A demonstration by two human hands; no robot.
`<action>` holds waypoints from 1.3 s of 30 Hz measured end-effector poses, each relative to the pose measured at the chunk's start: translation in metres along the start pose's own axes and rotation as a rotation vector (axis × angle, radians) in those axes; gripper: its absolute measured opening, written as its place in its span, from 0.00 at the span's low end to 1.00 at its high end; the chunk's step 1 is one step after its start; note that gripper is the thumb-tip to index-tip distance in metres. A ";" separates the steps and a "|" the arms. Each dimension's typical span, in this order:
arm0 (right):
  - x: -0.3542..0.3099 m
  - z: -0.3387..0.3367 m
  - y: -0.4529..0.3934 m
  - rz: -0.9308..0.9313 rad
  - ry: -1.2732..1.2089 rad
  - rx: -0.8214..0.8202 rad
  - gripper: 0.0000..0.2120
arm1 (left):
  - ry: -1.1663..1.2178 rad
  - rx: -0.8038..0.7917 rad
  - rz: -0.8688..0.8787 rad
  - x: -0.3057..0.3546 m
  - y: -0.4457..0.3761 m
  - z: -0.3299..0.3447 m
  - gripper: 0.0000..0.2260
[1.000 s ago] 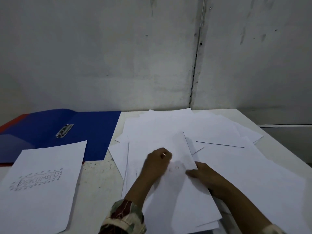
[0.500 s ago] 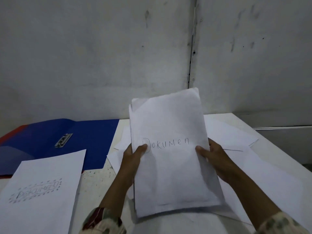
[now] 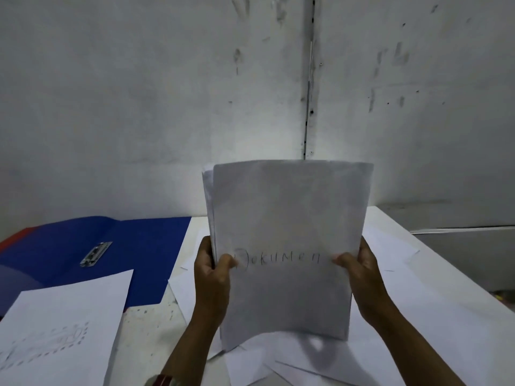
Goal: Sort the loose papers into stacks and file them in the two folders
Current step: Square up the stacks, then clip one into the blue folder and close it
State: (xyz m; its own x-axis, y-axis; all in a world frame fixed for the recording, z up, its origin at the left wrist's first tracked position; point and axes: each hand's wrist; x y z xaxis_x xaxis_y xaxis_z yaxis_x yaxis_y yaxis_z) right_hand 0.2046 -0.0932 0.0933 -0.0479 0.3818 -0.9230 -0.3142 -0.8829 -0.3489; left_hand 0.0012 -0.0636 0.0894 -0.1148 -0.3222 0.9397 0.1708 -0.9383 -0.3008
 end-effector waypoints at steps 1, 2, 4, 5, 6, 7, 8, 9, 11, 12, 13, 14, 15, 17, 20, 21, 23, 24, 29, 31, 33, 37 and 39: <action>-0.002 0.001 0.000 -0.004 -0.007 0.013 0.19 | 0.000 -0.002 0.007 0.003 -0.001 0.000 0.12; -0.006 0.003 -0.001 -0.016 -0.007 0.027 0.20 | -0.001 -0.004 0.015 0.005 -0.002 0.000 0.12; -0.012 0.005 -0.004 -0.045 -0.004 0.046 0.17 | 0.004 -0.014 0.053 0.012 -0.005 -0.001 0.13; -0.013 0.005 -0.004 -0.051 -0.001 0.046 0.16 | 0.005 -0.021 0.075 0.013 -0.006 -0.002 0.13; -0.013 0.004 -0.005 -0.048 0.006 0.042 0.15 | 0.002 -0.026 0.086 0.014 -0.006 -0.003 0.13; -0.012 0.002 -0.004 -0.040 0.018 0.034 0.15 | 0.000 -0.032 0.083 0.014 -0.006 -0.003 0.13; -0.010 0.001 -0.003 -0.031 0.029 0.026 0.16 | -0.001 -0.038 0.066 0.012 -0.005 -0.003 0.13; -0.008 -0.001 -0.001 -0.020 0.032 0.019 0.16 | 0.002 -0.045 0.041 0.009 -0.003 -0.003 0.14; -0.005 0.000 0.002 -0.009 0.020 0.004 0.15 | 0.013 -0.047 -0.003 0.001 0.001 -0.002 0.13; -0.004 0.001 0.003 -0.008 0.018 -0.002 0.15 | 0.014 -0.038 -0.014 -0.001 0.003 -0.001 0.13; -0.005 0.003 0.004 -0.011 0.018 0.000 0.15 | 0.013 -0.026 -0.016 -0.003 0.004 0.000 0.12; -0.007 0.005 0.003 -0.018 0.013 0.015 0.15 | 0.015 -0.019 -0.007 -0.002 0.004 0.001 0.12; -0.009 0.007 0.002 -0.028 0.009 0.030 0.15 | 0.024 -0.015 0.006 0.000 0.004 0.003 0.12; -0.015 0.011 -0.001 -0.058 0.024 0.044 0.14 | 0.043 -0.010 0.036 0.006 0.003 0.007 0.11; -0.022 0.014 -0.005 -0.084 0.050 0.061 0.14 | 0.056 0.004 0.067 0.014 0.001 0.010 0.11; -0.021 0.013 -0.005 -0.082 0.052 0.072 0.14 | 0.054 0.010 0.070 0.013 0.000 0.010 0.11; -0.016 0.009 -0.003 -0.066 0.054 0.088 0.16 | 0.040 0.012 0.060 0.009 0.001 0.008 0.11; -0.012 0.008 -0.001 -0.053 0.059 0.090 0.17 | 0.034 0.010 0.047 0.006 0.002 0.008 0.11; 0.001 0.008 0.006 0.038 0.061 0.100 0.17 | 0.039 0.015 0.011 -0.003 0.004 0.009 0.11; -0.002 0.009 0.005 0.033 0.043 0.109 0.18 | 0.045 0.027 0.029 0.000 0.004 0.009 0.11; -0.004 0.009 0.005 0.026 0.040 0.119 0.16 | 0.045 0.040 0.042 0.000 0.005 0.008 0.11; 0.007 0.006 0.010 0.101 0.075 0.126 0.19 | -0.037 0.034 -0.032 -0.012 0.013 0.008 0.10; 0.013 0.007 0.013 0.152 0.104 0.127 0.15 | -0.089 0.030 -0.071 -0.017 0.018 0.009 0.08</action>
State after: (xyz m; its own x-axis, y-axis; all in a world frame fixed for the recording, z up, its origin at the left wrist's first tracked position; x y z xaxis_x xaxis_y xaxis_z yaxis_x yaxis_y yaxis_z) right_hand 0.1934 -0.0984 0.0779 -0.0082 0.2107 -0.9775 -0.4276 -0.8844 -0.1870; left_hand 0.0151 -0.0738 0.0697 -0.0405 -0.2415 0.9696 0.1946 -0.9537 -0.2294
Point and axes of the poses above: each hand's wrist, its own y-axis away from the middle knuckle, its own z-axis out of the palm, x = y × z, and after that the axes turned 3 degrees about -z, right-handed
